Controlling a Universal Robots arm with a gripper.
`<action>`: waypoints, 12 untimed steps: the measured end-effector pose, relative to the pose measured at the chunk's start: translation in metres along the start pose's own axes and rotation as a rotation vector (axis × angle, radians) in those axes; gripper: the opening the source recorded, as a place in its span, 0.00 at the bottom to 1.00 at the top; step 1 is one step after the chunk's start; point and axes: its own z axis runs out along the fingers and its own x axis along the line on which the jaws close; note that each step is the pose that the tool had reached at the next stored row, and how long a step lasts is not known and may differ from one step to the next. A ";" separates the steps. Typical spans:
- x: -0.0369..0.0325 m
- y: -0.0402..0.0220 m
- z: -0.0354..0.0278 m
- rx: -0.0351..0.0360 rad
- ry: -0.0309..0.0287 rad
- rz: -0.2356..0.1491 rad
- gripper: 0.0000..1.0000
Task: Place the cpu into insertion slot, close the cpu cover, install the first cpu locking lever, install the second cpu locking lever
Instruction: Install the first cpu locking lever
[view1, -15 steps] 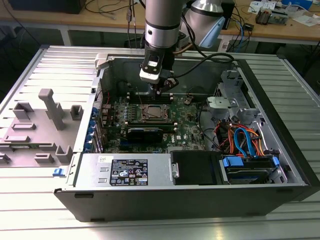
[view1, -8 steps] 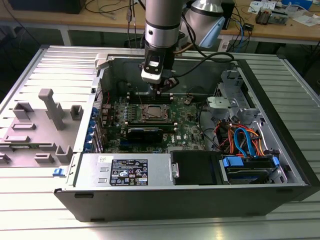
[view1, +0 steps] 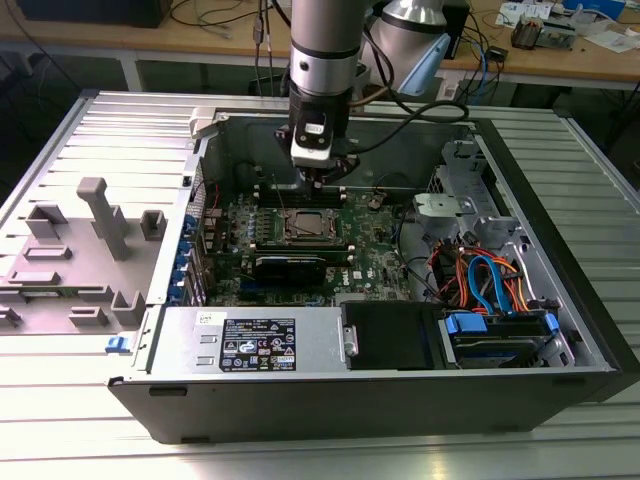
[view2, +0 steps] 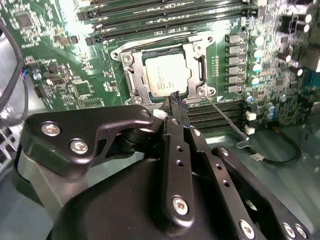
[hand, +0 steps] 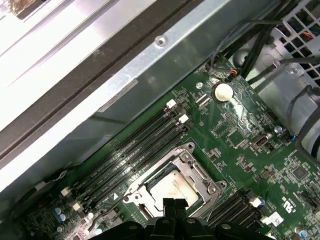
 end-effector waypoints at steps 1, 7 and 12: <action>0.0000 0.0000 0.0000 0.0005 0.0002 -0.025 0.11; 0.0000 0.0000 0.0001 0.0025 0.0011 -0.141 0.11; 0.0001 0.0003 0.0003 0.0036 0.0016 -0.210 0.11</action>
